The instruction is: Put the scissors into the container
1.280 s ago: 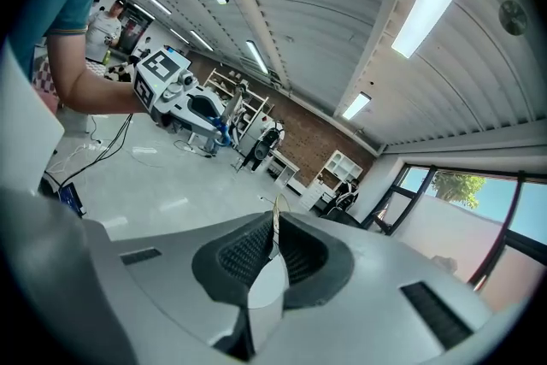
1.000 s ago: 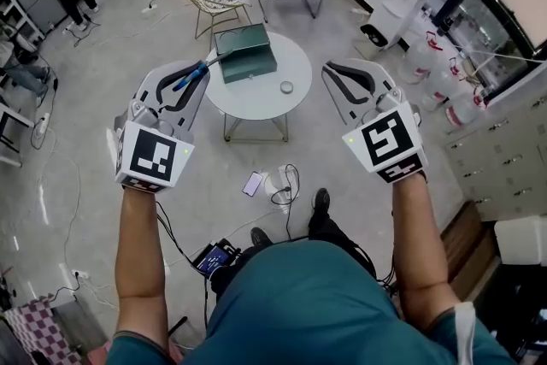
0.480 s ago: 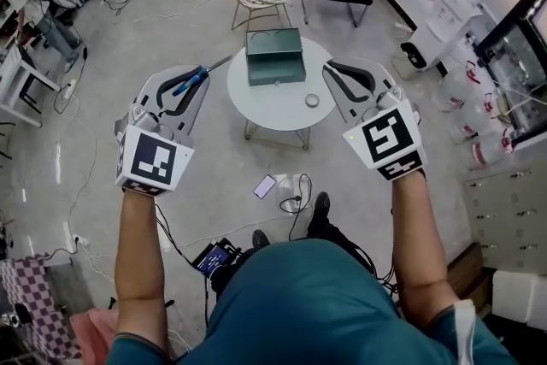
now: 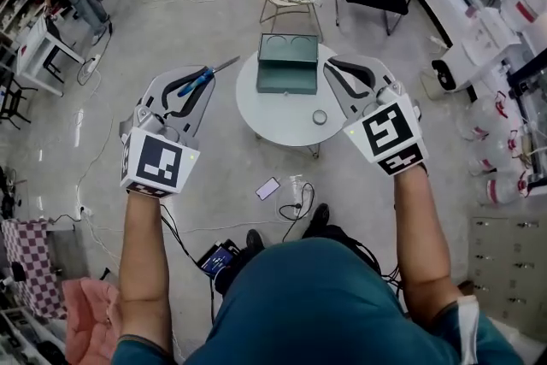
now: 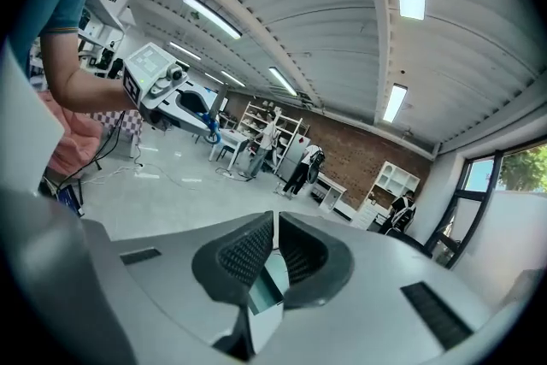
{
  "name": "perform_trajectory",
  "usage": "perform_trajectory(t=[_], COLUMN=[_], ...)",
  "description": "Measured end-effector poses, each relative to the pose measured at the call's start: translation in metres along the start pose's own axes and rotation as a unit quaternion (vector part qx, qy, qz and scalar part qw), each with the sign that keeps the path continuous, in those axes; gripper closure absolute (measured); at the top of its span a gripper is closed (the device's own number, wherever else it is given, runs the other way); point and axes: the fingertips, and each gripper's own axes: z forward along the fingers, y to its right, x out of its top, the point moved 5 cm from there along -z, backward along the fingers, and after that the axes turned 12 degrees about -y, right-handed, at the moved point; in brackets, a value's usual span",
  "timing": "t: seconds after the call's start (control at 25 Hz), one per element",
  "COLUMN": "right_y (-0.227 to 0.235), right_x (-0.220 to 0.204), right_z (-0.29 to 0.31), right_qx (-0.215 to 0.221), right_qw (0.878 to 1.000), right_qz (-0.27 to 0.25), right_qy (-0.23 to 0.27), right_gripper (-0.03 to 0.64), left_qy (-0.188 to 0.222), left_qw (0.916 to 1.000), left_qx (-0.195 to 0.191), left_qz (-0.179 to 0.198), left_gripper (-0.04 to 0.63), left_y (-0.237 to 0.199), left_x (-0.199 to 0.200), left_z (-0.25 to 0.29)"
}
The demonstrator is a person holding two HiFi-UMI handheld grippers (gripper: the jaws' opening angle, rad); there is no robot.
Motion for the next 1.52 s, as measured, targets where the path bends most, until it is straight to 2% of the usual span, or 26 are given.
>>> perform_trajectory(t=[0.4, 0.64, 0.8, 1.12, 1.36, 1.52], right_y=[0.085, 0.125, 0.135, 0.149, 0.143, 0.133], right_x=[-0.048, -0.079, -0.095, -0.117, -0.100, -0.094], right_z=[0.016, 0.016, 0.018, 0.041, 0.064, 0.082], right_qx=[0.037, 0.025, 0.016, -0.039, -0.083, -0.095], right_qw=[0.999, 0.999, 0.999, 0.996, 0.988, 0.984], right_qz=[0.001, 0.024, 0.038, 0.074, 0.112, 0.130], right_qy=[0.029, 0.028, 0.015, -0.036, -0.065, -0.080], right_gripper=[0.574, 0.574, 0.574, 0.574, 0.574, 0.574], left_qy=[-0.052, -0.054, -0.043, 0.010, 0.042, 0.051], left_qw=[0.9985, 0.9984, 0.9988, 0.9979, 0.9916, 0.9876], left_qx=[0.015, 0.007, -0.009, -0.054, -0.106, -0.133], left_qz=[-0.001, 0.012, 0.021, 0.035, 0.061, 0.065], left_gripper=[0.540, 0.540, 0.540, 0.540, 0.540, 0.540], left_y=[0.011, 0.017, 0.016, -0.004, -0.026, -0.034], left_x=[0.059, 0.086, 0.094, 0.080, 0.054, 0.033], left_z=[0.067, 0.100, 0.126, 0.192, 0.221, 0.240])
